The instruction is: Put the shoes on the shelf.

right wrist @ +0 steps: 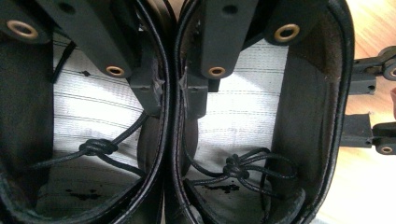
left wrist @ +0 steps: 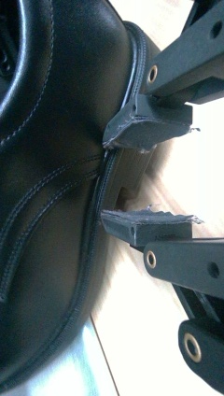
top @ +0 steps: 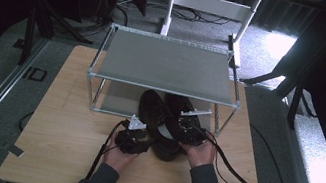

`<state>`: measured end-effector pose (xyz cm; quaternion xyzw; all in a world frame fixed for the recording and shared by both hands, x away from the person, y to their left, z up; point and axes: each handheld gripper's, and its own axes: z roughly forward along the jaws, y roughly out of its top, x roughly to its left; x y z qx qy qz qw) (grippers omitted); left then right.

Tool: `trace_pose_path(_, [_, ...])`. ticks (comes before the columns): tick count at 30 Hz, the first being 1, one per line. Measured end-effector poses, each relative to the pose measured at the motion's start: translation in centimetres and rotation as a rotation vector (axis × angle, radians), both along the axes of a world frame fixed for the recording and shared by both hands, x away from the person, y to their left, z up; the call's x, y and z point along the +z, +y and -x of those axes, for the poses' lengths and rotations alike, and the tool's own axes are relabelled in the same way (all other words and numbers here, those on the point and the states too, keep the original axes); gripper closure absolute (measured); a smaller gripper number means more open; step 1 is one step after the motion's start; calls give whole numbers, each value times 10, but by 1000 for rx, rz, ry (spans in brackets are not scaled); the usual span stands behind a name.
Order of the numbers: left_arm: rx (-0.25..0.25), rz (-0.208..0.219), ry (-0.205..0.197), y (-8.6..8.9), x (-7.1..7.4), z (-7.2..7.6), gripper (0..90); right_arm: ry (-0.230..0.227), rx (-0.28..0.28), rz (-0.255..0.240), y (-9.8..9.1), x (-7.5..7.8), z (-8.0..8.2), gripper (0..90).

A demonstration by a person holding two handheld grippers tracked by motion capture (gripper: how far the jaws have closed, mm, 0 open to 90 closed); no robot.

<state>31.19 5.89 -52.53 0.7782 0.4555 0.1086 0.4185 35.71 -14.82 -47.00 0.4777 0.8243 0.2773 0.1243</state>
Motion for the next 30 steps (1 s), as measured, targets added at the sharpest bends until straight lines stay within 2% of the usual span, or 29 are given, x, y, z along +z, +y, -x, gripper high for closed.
trace_pose_path(3, [10,1,-6,3,0,-2,588,25,-39,-39,2,-3,-2,801])
trace_pose_path(6, [21,-5,-9,7,0,-4,590,25,-49,-45,3,-4,-2,800])
trace_pose_path(9, [45,-27,-13,12,-1,-5,609,15,-85,-62,12,-8,0,793])
trace_pose_path(12, [75,-42,-14,16,-3,-6,628,4,-93,-55,21,-13,1,782])
trace_pose_path(16, [78,-38,-1,18,-9,-7,620,-11,-71,-41,26,-18,2,747])
trace_pose_path(19, [79,-33,4,18,-12,-6,583,0,-25,-55,23,-18,3,614])
trace_pose_path(20, [77,-33,6,19,-13,-6,573,-9,-5,-42,24,-17,4,562])
trace_pose_path(22, [80,-41,4,20,-14,-6,565,-2,28,-24,23,-18,5,524])
trace_pose_path(23, [84,-33,3,20,-14,-6,552,-28,32,-8,22,-15,7,477])
trace_pose_path(26, [91,-16,-2,24,-12,-6,544,-51,44,-13,19,-10,9,463])
trace_pose_path(28, [95,-12,-4,27,-10,-7,540,-63,69,-36,16,-5,11,429])
trace_pose_path(29, [97,-12,-7,28,-9,-6,538,-66,77,-29,14,-4,11,431])
trace_pose_path(30, [98,-11,-8,30,-9,-6,535,-80,83,-43,10,-2,13,441])
